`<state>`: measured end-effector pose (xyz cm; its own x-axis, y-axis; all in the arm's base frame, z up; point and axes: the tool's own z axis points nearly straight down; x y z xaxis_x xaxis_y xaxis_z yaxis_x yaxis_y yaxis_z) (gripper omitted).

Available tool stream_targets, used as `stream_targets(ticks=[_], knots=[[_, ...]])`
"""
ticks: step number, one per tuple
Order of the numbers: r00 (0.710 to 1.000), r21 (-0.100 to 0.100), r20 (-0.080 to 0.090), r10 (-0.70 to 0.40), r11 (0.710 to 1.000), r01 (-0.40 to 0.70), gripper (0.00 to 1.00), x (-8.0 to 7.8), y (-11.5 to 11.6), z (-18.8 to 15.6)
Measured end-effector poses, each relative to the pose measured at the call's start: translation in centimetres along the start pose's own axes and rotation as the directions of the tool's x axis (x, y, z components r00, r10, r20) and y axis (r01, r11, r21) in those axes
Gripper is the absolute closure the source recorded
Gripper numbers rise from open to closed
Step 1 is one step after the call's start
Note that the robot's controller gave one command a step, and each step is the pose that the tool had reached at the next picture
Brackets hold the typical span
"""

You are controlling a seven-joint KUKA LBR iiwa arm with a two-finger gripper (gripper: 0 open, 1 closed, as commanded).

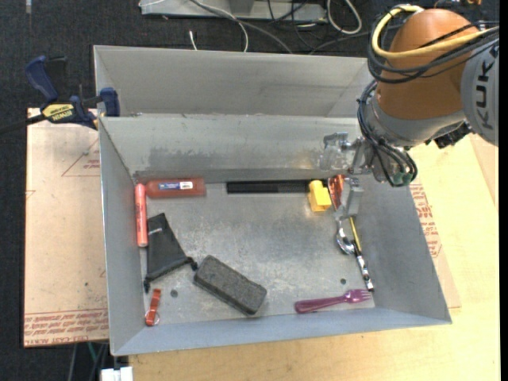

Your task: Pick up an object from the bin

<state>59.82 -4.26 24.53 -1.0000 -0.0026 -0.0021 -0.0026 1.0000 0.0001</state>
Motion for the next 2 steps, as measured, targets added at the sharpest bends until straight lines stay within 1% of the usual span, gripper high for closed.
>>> stream_targets(ticks=[1, 2], knots=[[1.000, 0.000, 0.000, 0.000, 1.000, 0.000, 0.00, 0.0, 0.0, 0.0], [0.990, -0.001, 0.001, 0.138, 0.990, -0.138, 0.00, -1.2, -1.4, 7.6]])
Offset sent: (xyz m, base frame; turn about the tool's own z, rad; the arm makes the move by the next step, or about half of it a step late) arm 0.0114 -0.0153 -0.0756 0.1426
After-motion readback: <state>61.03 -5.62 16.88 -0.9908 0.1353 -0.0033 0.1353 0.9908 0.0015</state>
